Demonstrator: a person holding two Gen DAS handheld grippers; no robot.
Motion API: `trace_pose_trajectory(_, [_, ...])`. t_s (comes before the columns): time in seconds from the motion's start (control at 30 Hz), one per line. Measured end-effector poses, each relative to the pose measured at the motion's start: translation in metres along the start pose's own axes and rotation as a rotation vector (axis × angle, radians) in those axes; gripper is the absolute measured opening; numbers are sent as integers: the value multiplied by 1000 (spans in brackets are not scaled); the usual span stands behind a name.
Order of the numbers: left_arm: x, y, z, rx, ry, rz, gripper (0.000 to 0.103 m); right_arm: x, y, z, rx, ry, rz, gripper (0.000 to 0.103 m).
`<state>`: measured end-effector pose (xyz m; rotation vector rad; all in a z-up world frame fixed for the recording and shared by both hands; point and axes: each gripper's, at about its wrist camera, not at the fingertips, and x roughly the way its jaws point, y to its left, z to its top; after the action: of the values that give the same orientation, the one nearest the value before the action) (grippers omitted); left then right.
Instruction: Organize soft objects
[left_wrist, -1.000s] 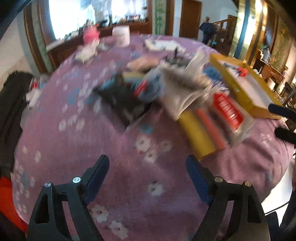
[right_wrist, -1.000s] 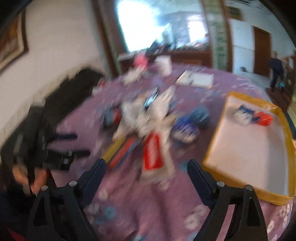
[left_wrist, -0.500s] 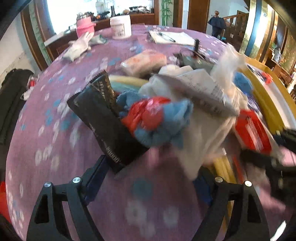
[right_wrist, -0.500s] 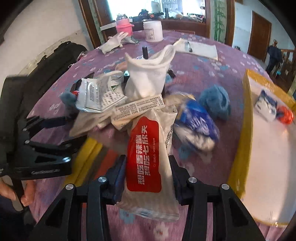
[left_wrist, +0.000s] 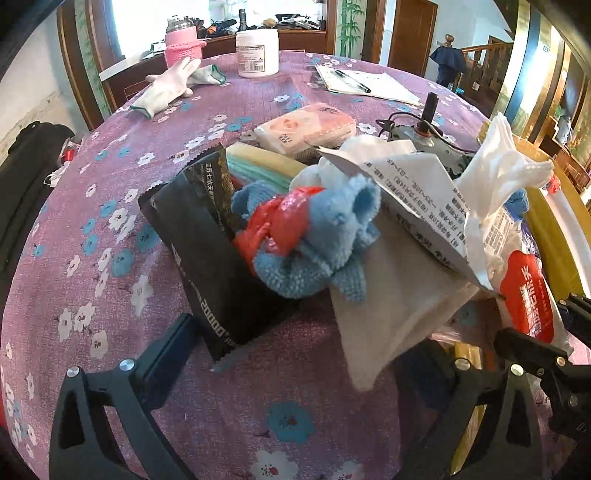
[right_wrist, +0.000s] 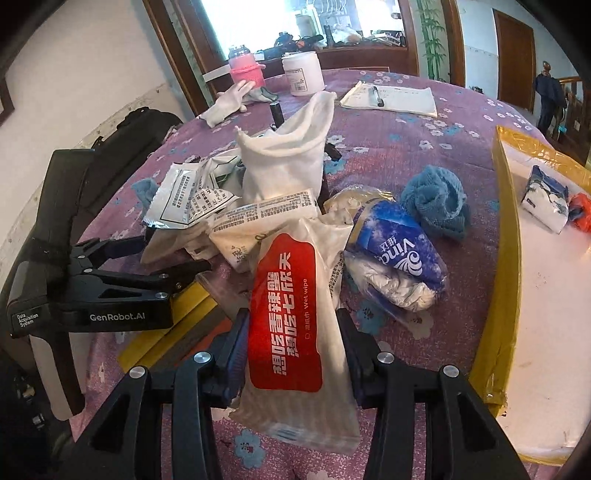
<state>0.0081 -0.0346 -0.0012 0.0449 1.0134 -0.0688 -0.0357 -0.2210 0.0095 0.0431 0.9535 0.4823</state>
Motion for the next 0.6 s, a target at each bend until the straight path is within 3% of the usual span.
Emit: trace_pose_trajectory(0.6, [0,0,0,-1,0,0,103,-5,0,-4,-14,25,-20,50])
